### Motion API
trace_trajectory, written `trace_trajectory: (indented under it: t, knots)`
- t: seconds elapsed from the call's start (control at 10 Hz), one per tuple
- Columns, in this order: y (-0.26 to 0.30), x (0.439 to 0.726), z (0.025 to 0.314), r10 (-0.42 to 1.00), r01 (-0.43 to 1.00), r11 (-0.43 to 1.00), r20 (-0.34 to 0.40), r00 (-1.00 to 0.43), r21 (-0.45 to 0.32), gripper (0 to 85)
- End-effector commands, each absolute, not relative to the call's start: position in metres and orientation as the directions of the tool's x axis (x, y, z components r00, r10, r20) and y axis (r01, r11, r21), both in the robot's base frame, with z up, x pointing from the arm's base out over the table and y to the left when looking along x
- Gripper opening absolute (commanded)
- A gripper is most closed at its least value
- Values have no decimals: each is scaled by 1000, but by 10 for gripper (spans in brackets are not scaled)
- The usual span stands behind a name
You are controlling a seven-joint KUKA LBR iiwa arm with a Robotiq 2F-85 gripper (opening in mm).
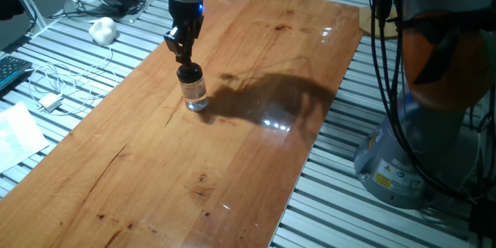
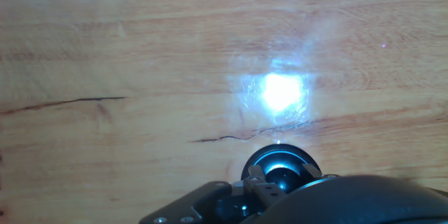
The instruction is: Screw the lid onto the jar
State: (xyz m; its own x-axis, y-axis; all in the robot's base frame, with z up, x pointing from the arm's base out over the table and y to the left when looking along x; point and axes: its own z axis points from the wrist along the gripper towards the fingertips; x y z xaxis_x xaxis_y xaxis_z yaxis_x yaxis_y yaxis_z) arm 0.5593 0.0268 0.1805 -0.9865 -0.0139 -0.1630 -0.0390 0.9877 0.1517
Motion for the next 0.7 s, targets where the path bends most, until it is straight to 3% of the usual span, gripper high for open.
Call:
trace_trajectory:
  t: [0.0, 0.6]
  knots:
    - [27, 559, 180, -17, -42, 988, -168, -986, 148, 0]
    - [27, 559, 175, -25, -49, 991, -189, -982, 123, 0]
